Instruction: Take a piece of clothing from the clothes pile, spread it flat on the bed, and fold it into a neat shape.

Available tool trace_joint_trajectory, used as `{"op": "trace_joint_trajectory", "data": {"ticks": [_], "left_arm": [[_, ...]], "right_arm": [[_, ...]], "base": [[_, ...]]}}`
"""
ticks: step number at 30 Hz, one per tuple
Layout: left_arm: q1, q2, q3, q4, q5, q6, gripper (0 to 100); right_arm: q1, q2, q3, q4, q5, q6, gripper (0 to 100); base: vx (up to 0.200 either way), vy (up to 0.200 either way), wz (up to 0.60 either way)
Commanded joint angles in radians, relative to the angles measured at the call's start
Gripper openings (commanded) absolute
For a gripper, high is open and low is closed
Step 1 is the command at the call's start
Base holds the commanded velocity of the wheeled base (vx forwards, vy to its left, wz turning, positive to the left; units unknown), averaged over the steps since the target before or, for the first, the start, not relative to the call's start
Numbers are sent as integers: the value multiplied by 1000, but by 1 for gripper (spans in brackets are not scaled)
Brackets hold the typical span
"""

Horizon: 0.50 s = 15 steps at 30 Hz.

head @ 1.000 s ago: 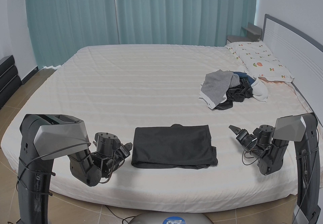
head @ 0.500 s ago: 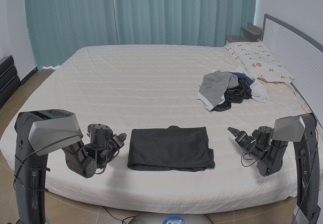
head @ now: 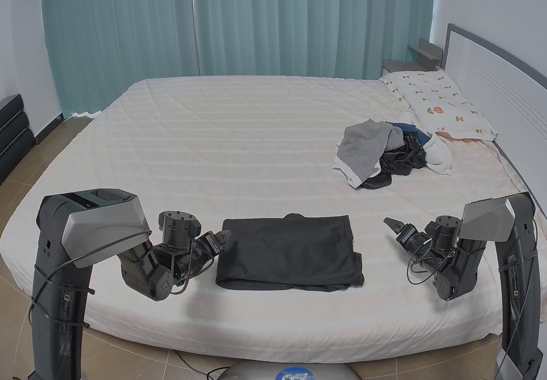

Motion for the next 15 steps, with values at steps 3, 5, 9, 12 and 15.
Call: {"op": "trace_joint_trajectory", "data": {"ticks": [3,5,9,12,15], "left_arm": [[-19,25,4,-9,0,1,100],[-20,25,1,-9,0,0,100],[-30,25,1,-9,0,1,100],[-37,25,4,-11,0,1,100],[-45,25,4,-11,0,1,100]], "right_arm": [[3,7,0,-12,0,0,100],[3,8,-3,-12,0,0,100],[3,7,-2,-12,1,0,100],[3,8,-2,-12,0,0,100],[3,8,-2,-12,1,-2,100]], "base": [[0,0,0],[0,0,0],[0,0,0],[0,0,0],[0,0,0]]}}
